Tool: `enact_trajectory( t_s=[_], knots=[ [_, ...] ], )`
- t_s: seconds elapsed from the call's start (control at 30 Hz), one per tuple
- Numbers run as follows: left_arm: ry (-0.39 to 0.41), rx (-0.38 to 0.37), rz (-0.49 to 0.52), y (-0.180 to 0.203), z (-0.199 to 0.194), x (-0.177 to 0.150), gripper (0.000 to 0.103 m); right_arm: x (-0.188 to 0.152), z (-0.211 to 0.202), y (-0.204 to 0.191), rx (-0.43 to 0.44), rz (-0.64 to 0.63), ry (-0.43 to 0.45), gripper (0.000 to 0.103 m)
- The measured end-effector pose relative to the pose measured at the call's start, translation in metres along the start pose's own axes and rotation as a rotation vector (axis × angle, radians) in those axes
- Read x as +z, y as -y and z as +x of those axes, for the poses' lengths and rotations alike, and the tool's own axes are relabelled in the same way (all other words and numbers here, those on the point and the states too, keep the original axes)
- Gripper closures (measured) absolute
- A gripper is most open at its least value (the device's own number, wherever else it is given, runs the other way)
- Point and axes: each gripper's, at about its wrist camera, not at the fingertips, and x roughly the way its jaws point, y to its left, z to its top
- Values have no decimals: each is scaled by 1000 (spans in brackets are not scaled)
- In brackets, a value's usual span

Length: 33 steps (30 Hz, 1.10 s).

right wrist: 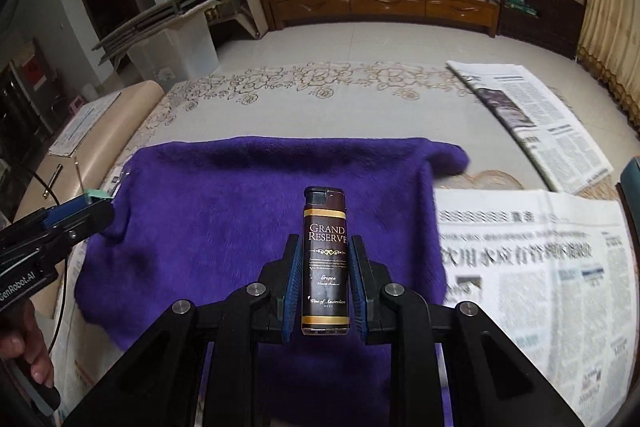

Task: Organize rigid objects
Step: 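Place the green clip and brown box on the purple towel, opening both tools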

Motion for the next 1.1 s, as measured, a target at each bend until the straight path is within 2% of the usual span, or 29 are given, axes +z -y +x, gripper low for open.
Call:
enact_trajectory(
  t_s=[0.17, 0.33, 0.57, 0.63, 0.67, 0.7, 0.73, 0.77, 0.83, 0.87, 0.9, 0.93, 0.97, 1.0, 1.1],
  knots=[
    [-70, 1, -13, -6, 49, 10, 64, 24, 41, -6, 5, -16, -56, 80],
    [-148, 43, 9, -11, 83, 7, 63, 26, 64, -15, -14, -73, -113, 80],
    [-184, 66, 47, -12, 88, 5, 63, 23, 71, -22, -34, -133, -138, 79],
    [-194, 77, 63, -9, 90, 6, 61, 23, 71, -24, -18, -154, -144, 66],
    [-204, 79, 82, -6, 90, 6, 52, 23, 72, -25, -5, -169, -148, 62],
    [-214, 82, 89, -5, 91, 5, 43, 22, 72, -27, 6, -191, -153, 52],
    [-226, 89, 92, -4, 91, 4, 29, 21, 70, -29, 2, -206, -156, 51],
    [-229, 99, 91, -5, 91, 2, 28, 20, 66, -30, -8, -216, -144, 51],
    [-200, 118, 90, -6, 82, -2, 27, 17, 35, -28, 47, -210, -23, 48],
    [-176, 120, 91, -7, 72, -4, 23, 15, 21, -27, 71, -205, 8, 46],
    [-145, 118, 83, -8, 59, -7, 19, 11, -2, -24, 74, -188, 58, 39],
    [-119, 109, 75, -9, 48, -10, 13, 7, -21, -22, 81, -174, 103, 31],
    [-87, 90, 61, -10, 33, -14, 7, 0, -46, -19, 106, -154, 148, 11],
    [-68, 68, 42, -10, 18, -19, 3, -7, -66, -16, 123, -136, 171, 0],
    [-56, -1, 24, -6, -18, -41, 0, -33, -102, -9, 136, -106, 132, 0]
  ],
)
